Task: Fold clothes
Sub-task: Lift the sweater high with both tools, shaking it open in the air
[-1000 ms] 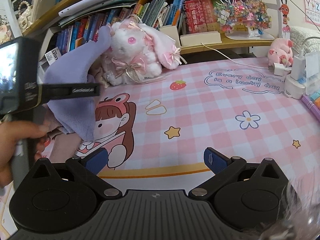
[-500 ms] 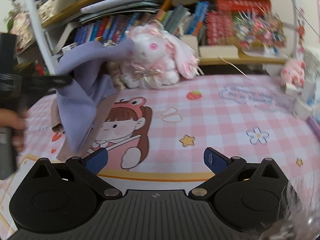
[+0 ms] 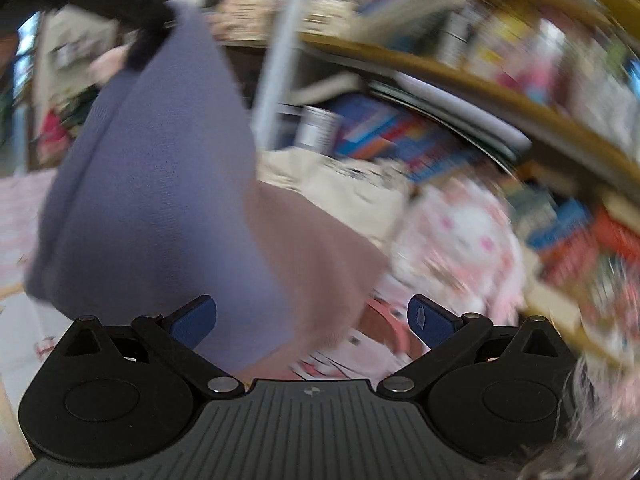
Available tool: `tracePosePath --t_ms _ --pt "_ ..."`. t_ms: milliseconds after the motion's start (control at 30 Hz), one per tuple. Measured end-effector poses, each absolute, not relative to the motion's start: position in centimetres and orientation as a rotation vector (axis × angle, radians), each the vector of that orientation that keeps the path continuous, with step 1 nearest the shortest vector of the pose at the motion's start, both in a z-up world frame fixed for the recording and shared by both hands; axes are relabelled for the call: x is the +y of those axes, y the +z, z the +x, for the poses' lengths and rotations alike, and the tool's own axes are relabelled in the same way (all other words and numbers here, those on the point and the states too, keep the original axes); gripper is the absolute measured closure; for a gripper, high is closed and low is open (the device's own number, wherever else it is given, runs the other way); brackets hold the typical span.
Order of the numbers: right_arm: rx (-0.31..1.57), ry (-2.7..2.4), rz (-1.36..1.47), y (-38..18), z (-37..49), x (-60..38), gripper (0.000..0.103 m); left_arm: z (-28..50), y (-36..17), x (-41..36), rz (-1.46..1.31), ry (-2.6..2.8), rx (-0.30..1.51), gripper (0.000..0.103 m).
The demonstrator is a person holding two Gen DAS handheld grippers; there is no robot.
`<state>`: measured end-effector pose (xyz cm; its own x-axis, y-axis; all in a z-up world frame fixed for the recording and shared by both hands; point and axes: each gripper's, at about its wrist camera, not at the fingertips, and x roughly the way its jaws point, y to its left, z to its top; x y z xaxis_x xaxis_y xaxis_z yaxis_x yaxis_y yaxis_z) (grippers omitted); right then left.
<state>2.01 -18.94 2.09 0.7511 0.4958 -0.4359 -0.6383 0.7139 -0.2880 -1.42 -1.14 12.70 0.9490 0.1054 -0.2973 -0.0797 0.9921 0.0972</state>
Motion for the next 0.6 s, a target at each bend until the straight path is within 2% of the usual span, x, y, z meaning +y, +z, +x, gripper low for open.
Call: tracePosePath --t_ms 267,600 --pt "0.328 0.798 -0.733 -1.9 -2.4 -13.5 0.000 -3.0 12.8 4.5 -0.060 0.114 0.323 0.095" --pt "0.183 0.737 -0.929 -4.6 -2.7 -6.6 0.001 -4.1 12.7 9.7 -0.184 0.068 0.355 0.095"
